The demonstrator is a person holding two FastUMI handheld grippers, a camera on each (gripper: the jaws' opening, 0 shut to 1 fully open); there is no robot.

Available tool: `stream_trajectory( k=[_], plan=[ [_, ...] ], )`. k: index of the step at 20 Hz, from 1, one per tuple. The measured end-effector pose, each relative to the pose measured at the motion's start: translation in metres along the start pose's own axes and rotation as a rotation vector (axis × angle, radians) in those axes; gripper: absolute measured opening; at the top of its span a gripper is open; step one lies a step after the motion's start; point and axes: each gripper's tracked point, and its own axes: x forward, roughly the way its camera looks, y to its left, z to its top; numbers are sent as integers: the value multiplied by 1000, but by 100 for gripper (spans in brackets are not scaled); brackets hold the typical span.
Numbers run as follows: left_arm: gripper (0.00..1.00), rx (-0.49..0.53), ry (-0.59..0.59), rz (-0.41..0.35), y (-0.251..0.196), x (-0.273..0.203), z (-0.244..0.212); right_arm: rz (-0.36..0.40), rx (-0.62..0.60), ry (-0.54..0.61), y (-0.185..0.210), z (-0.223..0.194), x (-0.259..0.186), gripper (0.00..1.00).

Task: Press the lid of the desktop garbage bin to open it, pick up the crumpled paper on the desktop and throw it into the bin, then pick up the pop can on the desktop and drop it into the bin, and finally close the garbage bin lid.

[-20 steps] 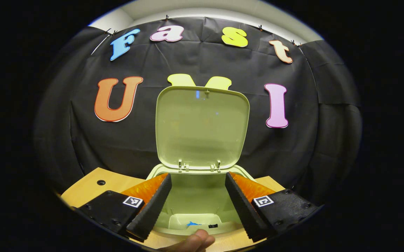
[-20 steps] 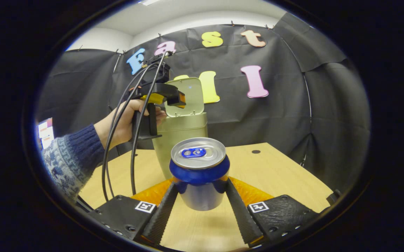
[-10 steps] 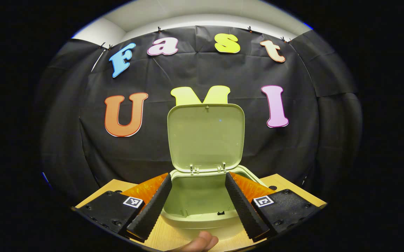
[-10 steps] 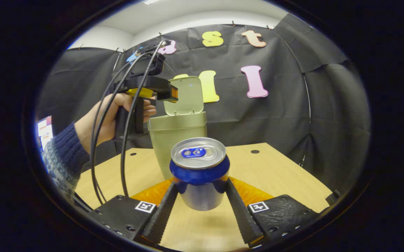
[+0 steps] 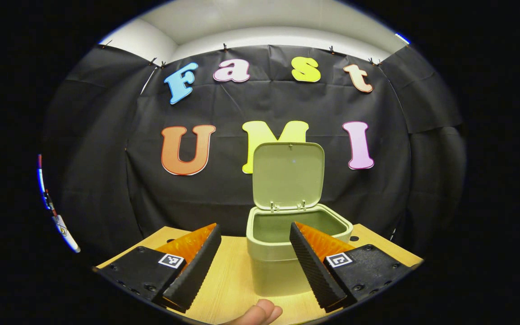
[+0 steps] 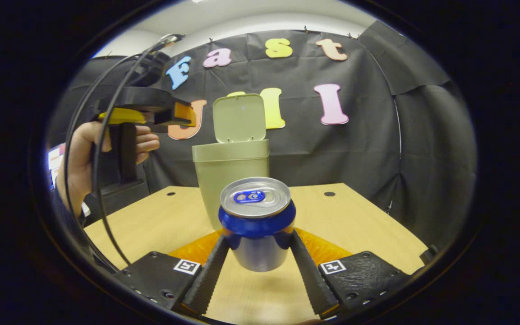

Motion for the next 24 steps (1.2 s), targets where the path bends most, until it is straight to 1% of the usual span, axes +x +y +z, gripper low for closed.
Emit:
stream_trajectory(
  k=[3, 5, 9, 11, 13, 16, 18, 20, 23, 24],
  plan=[
    [98, 7, -12, 33, 19, -35, -15, -8, -3, -2, 0, 0, 1, 81],
    [98, 15, -21, 34, 25, -56, -27, -6, -6, -2, 1, 0, 1, 81],
    [98, 23, -3, 71, 49, -86, -56, -1, -9, 5, 4, -5, 2, 81],
    [98, 27, -11, 64, 48, -98, -61, 17, -11, 9, 17, -8, -1, 81],
    [98, 34, -32, 61, 49, -109, -60, 16, -30, 9, 19, -11, -2, 81],
    [98, 21, -19, 32, 46, -118, -72, 22, -28, 15, 23, -16, 0, 81],
    [98, 9, -12, 32, 49, -120, -76, 18, -8, 35, 22, -23, 5, 81],
    [99, 26, -11, 31, 49, -119, -77, 22, -11, 65, 25, -31, 9, 81],
    [98, 34, 5, 7, 43, -116, -84, 2, -31, 47, 18, -22, 9, 81],
    [98, 32, 9, 9, 44, -116, -85, -5, -52, 35, 16, -16, 9, 81]
  ],
)
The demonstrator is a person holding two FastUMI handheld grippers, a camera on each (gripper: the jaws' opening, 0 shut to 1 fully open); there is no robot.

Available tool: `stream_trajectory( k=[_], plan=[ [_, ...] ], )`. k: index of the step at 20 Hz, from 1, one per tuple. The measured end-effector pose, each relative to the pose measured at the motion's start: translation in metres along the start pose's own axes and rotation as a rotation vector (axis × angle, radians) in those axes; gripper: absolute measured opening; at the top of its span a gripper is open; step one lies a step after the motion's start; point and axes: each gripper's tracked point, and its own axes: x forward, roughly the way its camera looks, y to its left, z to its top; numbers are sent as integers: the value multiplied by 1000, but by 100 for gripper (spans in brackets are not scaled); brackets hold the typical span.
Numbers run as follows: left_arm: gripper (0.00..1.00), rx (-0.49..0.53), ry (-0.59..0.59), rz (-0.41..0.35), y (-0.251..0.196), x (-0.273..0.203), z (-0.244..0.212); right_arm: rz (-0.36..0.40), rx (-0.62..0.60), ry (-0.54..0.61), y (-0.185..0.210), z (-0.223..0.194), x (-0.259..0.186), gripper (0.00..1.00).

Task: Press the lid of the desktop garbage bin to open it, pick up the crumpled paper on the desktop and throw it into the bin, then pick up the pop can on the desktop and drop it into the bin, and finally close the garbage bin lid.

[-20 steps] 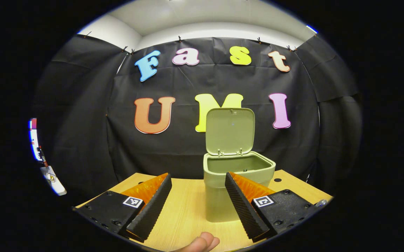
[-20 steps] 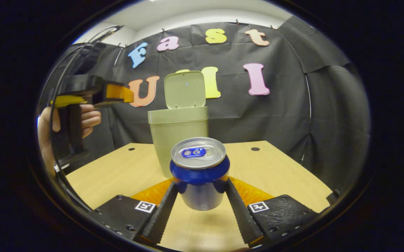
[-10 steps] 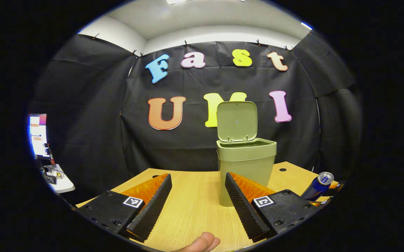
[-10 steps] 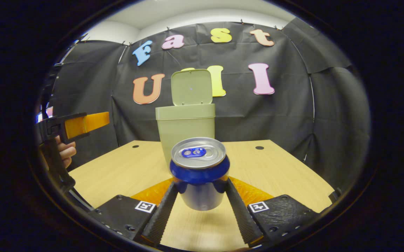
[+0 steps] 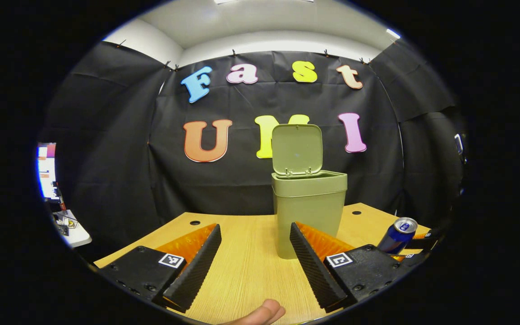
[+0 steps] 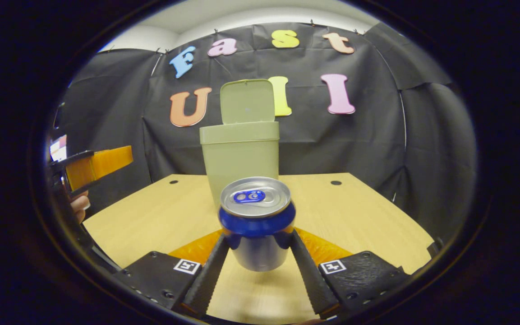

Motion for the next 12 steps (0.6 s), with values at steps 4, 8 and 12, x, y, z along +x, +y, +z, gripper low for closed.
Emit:
stream_trajectory(
  k=[4, 8, 12],
  plan=[
    [98, 6, 8, 8, 7, -1, 1, 7, -15, -35, -6, 37, -6, 81],
    [98, -13, 1, 41, 24, -4, 4, 60, -13, -70, -1, 93, -20, 81],
    [99, -15, -11, 45, 30, -8, 10, 79, -74, -137, 9, 151, -25, 81]
  ],
)
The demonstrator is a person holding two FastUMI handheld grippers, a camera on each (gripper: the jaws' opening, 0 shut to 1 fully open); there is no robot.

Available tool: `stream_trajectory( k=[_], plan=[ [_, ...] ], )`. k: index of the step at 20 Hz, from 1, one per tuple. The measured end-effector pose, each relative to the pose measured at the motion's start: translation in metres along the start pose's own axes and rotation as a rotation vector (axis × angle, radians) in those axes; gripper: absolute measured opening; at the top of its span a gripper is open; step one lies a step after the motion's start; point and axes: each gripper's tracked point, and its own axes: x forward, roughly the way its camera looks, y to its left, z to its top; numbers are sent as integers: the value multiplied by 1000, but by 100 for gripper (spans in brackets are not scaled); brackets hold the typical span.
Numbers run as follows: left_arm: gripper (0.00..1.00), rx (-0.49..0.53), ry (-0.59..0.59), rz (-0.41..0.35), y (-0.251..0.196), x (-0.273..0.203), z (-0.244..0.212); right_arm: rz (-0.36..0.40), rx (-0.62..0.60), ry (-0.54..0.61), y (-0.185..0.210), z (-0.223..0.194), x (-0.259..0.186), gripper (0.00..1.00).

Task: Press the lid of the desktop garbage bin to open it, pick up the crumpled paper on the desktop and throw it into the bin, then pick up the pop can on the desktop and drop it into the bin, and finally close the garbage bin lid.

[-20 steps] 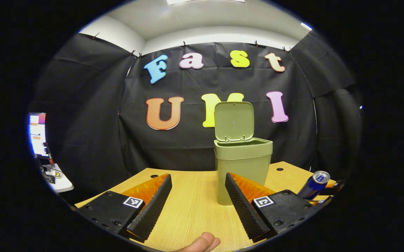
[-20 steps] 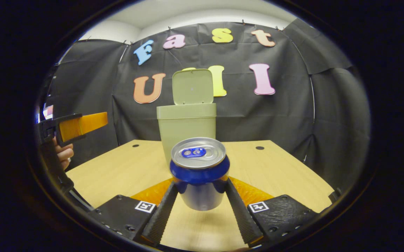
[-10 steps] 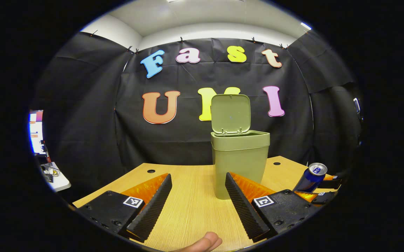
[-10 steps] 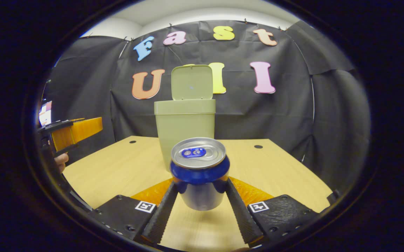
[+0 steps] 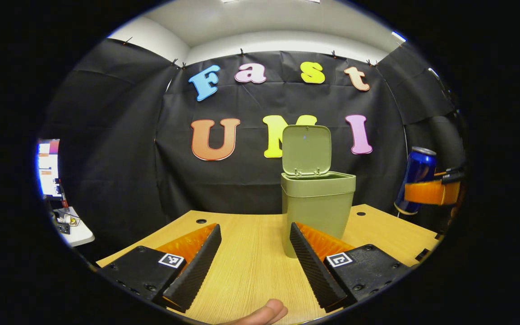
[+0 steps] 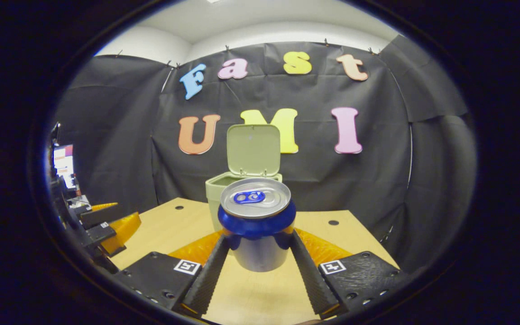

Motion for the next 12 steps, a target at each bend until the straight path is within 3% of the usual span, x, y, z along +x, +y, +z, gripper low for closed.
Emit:
stream_trajectory(
  k=[5, 12],
  plan=[
    [98, -6, 10, -2, 2, 3, -3, 1, -39, -59, 14, 63, 31, 81],
    [98, 2, 25, -5, 4, 4, -6, -90, -17, -56, 13, 124, 123, 81]
  ],
)
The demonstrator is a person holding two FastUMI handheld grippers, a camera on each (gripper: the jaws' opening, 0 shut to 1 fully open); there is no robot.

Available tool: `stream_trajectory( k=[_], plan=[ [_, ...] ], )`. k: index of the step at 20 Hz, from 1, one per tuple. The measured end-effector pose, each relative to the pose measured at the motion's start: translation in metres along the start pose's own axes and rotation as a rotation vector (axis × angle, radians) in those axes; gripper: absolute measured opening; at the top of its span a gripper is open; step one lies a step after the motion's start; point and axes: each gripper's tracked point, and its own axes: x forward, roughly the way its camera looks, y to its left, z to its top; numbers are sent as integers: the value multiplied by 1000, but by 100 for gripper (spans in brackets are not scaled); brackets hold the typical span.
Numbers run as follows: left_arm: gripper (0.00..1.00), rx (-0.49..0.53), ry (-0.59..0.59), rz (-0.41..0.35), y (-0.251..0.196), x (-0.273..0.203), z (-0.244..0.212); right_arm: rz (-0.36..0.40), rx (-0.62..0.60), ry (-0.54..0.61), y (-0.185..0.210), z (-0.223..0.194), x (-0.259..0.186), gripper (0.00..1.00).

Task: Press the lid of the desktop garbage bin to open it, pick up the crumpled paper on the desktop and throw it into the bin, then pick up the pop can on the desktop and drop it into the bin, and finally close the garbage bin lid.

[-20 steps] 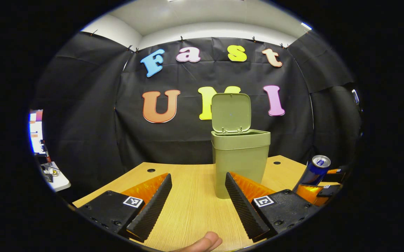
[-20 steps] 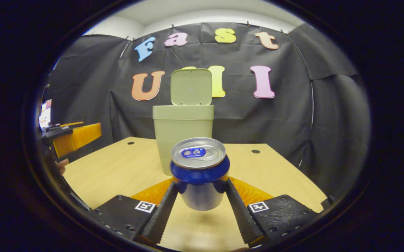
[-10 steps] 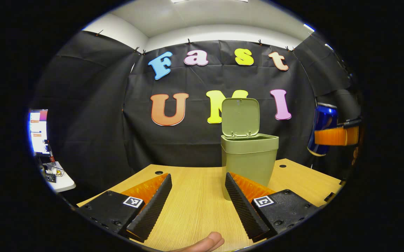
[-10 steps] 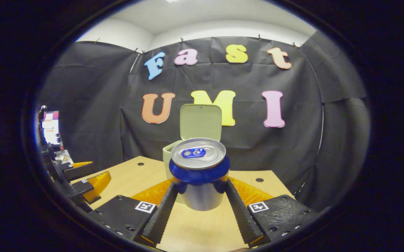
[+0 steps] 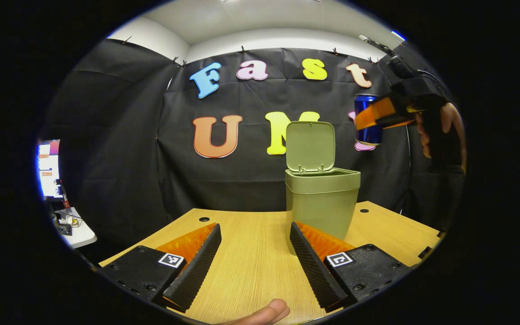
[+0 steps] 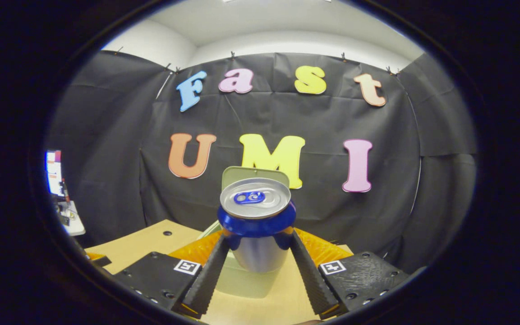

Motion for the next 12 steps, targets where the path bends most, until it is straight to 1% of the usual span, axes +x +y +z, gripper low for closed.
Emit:
stream_trajectory(
  k=[3, 6, 8, 9, 12],
  plan=[
    [99, -11, -1, 2, 3, 2, 0, -3, 3, 34, 10, 6, 45, 81],
    [98, -25, 8, -12, 2, 4, -1, 25, 30, 129, 26, -13, 87, 81],
    [99, -27, 7, -13, 4, 4, -1, 14, 28, 168, 32, -22, 111, 81],
    [99, -28, 6, -9, 5, 4, 0, -3, 11, 188, 31, -28, 121, 81],
    [98, -34, 10, 1, 6, 3, 2, 10, -17, 223, 42, -46, 139, 81]
  ],
)
